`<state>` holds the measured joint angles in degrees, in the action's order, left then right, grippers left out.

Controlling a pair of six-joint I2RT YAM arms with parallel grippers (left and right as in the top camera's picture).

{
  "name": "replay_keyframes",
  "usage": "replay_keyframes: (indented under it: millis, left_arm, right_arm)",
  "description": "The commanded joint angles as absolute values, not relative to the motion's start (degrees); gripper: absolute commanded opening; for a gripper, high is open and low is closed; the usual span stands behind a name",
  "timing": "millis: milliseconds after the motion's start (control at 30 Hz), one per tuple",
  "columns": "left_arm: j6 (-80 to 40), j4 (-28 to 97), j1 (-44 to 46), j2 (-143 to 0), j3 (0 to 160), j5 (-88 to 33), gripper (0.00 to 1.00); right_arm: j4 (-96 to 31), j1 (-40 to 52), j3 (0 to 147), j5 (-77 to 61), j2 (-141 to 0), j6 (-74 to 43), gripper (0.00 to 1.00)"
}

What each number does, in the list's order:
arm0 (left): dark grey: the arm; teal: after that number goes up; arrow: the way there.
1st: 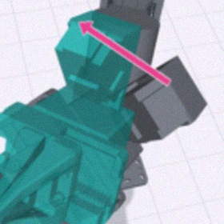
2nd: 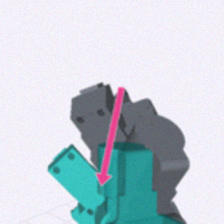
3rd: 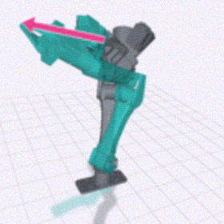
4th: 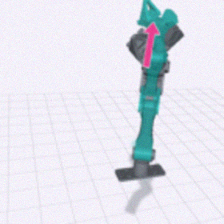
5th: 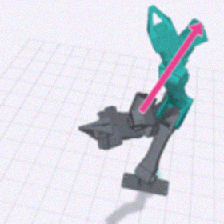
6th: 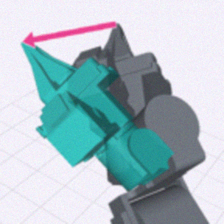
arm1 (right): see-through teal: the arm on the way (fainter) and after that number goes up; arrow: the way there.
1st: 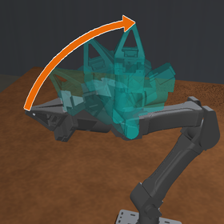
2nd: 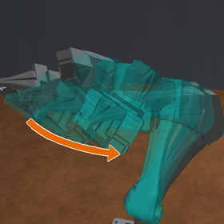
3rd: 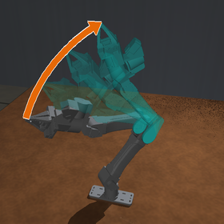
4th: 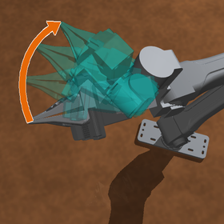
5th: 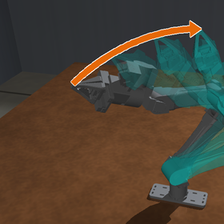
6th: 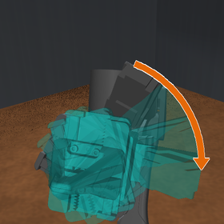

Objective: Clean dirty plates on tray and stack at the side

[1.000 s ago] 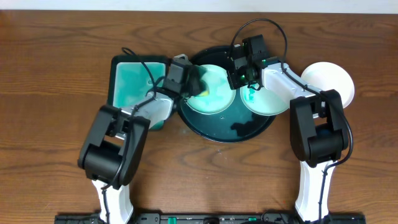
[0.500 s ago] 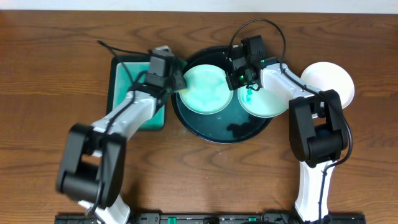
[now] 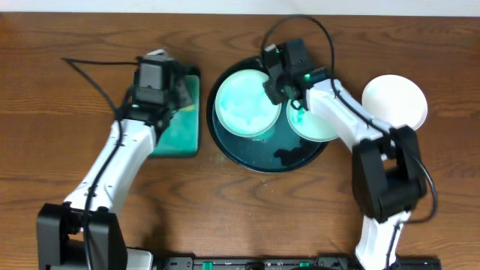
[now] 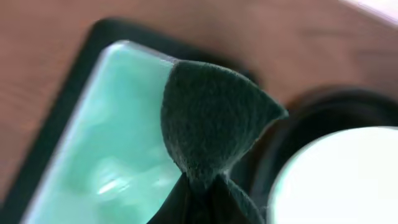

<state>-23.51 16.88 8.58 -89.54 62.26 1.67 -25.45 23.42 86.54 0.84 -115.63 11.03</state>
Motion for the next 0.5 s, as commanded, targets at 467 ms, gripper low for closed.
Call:
replay_keyframes:
  millis: [467]
  left_arm:
    - [-22.96,30.33,-5.06,-88.84,62.11,3.7,0.07]
  right_arm:
    - [-18.52,40.84,86.78,56.58,-107.77,38.11,0.01]
